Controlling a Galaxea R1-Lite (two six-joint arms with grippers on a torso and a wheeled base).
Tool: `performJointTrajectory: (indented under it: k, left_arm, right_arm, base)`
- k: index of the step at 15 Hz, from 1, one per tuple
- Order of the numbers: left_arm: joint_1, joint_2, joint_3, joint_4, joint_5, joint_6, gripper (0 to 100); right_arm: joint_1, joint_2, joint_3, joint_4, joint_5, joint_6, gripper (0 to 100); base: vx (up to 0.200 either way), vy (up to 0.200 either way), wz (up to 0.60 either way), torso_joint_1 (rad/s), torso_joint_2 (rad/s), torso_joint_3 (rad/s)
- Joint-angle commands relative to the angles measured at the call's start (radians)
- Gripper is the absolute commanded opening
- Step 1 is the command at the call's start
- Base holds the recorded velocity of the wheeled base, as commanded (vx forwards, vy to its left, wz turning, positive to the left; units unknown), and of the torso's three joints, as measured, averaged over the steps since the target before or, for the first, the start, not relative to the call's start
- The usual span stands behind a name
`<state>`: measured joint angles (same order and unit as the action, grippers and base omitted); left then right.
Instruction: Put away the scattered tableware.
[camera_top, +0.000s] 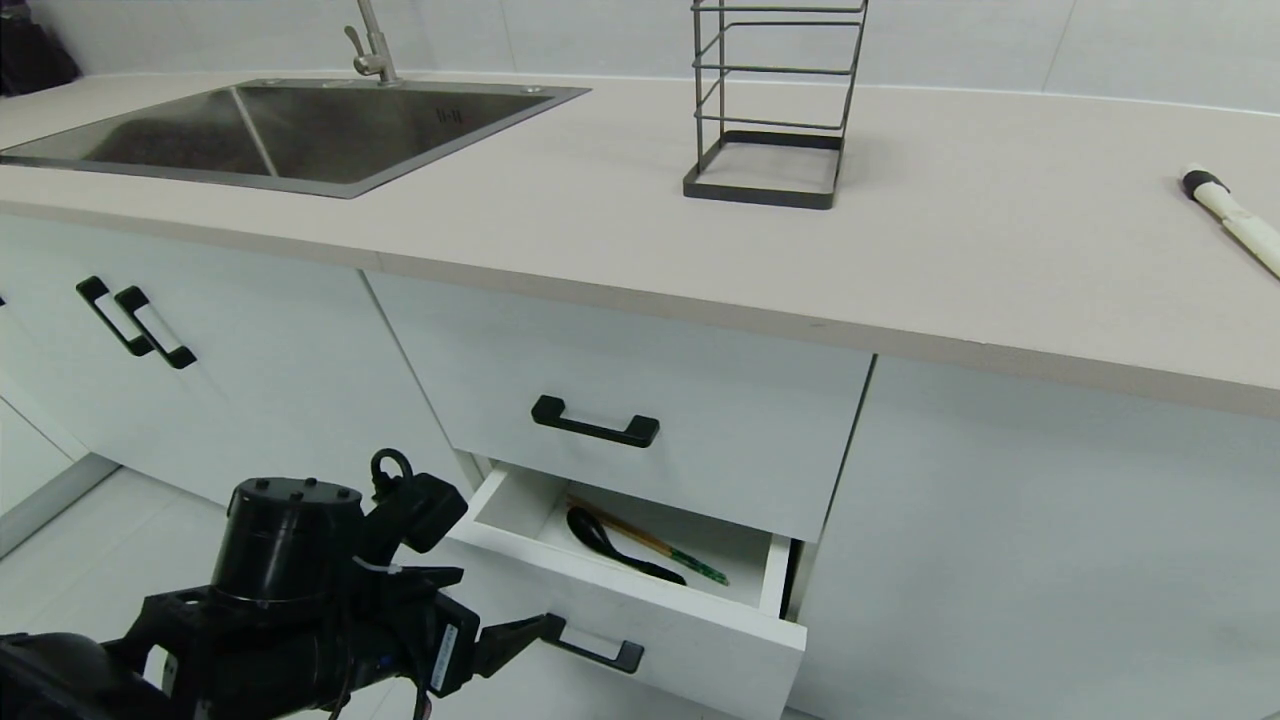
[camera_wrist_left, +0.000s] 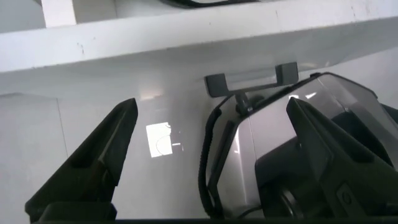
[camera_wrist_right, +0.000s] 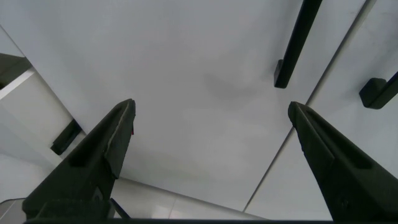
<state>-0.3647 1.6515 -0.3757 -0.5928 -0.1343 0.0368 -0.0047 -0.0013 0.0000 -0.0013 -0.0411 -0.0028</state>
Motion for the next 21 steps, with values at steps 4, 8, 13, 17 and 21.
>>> performJointTrajectory:
  k: [4,8,13,17,21]
  left_arm:
    - [0.001,0.093,0.001,-0.114,0.010,0.000,100]
    - [0.001,0.126,0.000,-0.188,0.008,-0.002,100]
    - [0.001,0.171,-0.060,-0.242,0.007,-0.003,100]
    - [0.004,0.212,-0.084,-0.271,0.007,-0.005,100]
    - [0.009,0.255,-0.127,-0.326,0.007,-0.035,100]
  right_arm:
    - [0.000,0.001,0.000,0.000,0.000,0.000,100]
    - [0.000,0.001,0.000,0.000,0.000,0.000,100]
    - [0.000,0.001,0.000,0.000,-0.002,0.001,100]
    - [0.000,0.001,0.000,0.000,-0.002,0.001,100]
    - [0.000,0.001,0.000,0.000,-0.002,0.001,100]
  base:
    - [0.000,0.000,0.00,0.000,0.00,0.000]
    - [0.000,0.000,0.00,0.000,0.00,0.000]
    - [0.000,0.000,0.00,0.000,0.00,0.000]
    - [0.000,0.000,0.00,0.000,0.00,0.000]
    - [0.000,0.000,0.00,0.000,0.00,0.000]
